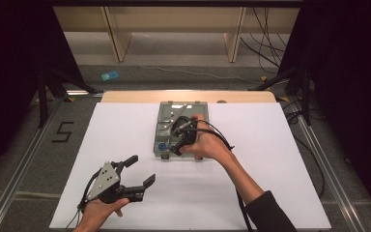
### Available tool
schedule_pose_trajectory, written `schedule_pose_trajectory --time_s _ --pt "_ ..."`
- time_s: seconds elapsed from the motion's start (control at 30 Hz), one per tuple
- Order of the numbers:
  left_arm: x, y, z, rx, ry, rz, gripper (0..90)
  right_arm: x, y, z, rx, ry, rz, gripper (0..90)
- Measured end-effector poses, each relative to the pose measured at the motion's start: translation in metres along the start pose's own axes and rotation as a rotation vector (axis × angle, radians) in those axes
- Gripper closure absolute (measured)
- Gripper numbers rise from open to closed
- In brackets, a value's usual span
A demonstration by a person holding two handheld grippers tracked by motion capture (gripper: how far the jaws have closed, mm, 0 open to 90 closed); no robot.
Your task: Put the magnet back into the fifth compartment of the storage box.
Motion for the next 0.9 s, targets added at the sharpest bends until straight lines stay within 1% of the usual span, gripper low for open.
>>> schedule_pose_trajectory --time_s 0.03,0.07,0.13,0.17,0.2,0.23,0.27,0.3,0.33,0.4,0.43,0.5,0.63,0.67,0.7,0.8,0.83,0.87,0.9 --pt "0.000 0.000 0.000 0.001 0.001 0.000 16.0 -0.002 0.001 0.002 0.006 -0.003 0.001 30.8" --pt "0.001 0.000 0.001 -0.003 0.011 0.000 15.9 -0.002 0.002 0.004 0.012 0.000 0.005 30.8" --pt "0.000 0.000 0.000 0.001 -0.004 -0.002 15.9 -0.005 0.004 0.008 0.031 -0.006 0.004 30.8" --pt "0.000 0.000 0.000 -0.001 0.002 -0.001 16.0 -0.005 0.004 0.011 0.039 -0.005 0.005 30.8" --pt "0.000 0.000 0.000 -0.001 0.002 -0.002 16.0 -0.006 0.004 0.014 0.033 -0.003 -0.005 30.8" --pt "0.000 0.000 0.001 -0.003 0.002 -0.001 15.9 -0.006 0.005 0.017 0.028 -0.015 -0.002 30.7" --pt "0.000 0.000 0.001 -0.003 0.002 -0.001 15.9 -0.006 0.005 0.018 0.034 -0.020 0.003 30.5" --pt "-0.001 0.000 0.001 -0.008 0.007 -0.010 15.9 -0.005 0.005 0.019 0.039 -0.025 0.004 30.5" --pt "-0.001 0.000 0.001 -0.004 -0.001 -0.011 15.9 -0.005 0.005 0.021 0.035 -0.020 0.002 30.4" --pt "-0.002 0.000 -0.001 0.003 -0.017 -0.006 15.9 -0.004 0.006 0.023 0.041 -0.031 0.008 30.1" --pt "0.000 0.000 0.000 0.000 0.005 0.000 15.9 -0.005 0.006 0.024 0.044 -0.035 0.012 30.0" --pt "0.001 0.001 0.001 -0.006 0.021 0.002 15.9 -0.006 0.007 0.026 0.055 -0.041 0.013 29.6" --pt "0.003 0.001 0.001 -0.013 0.023 0.005 15.9 -0.009 0.010 0.033 0.067 -0.059 0.016 28.9" --pt "0.003 0.001 0.001 -0.011 0.023 0.005 15.9 -0.010 0.011 0.036 0.067 -0.057 0.018 28.0" --pt "0.002 0.001 0.001 -0.012 0.024 -0.002 15.9 -0.010 0.010 0.038 0.071 -0.061 0.022 27.2" --pt "0.001 0.001 0.001 -0.008 0.026 -0.005 15.9 -0.009 0.011 0.044 0.085 -0.087 0.025 26.2" --pt "0.001 0.001 0.001 -0.016 0.025 -0.007 15.9 -0.009 0.011 0.046 0.087 -0.094 0.022 25.7" --pt "0.000 0.002 0.002 -0.029 0.006 -0.001 15.9 -0.008 0.011 0.047 0.092 -0.093 0.026 25.6" --pt "0.001 0.001 0.002 -0.016 0.022 -0.005 15.9 -0.008 0.012 0.049 0.097 -0.096 0.026 25.6"
Point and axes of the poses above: each handheld gripper's, and its own axes: y roughly backward along the jaws, z roughly out of its underside, x roughly to its right, the point moved 8 cm from there along -y, roughly forward along the jaws, and after that the axes turned 3 degrees about -x, right-handed, at the moved point
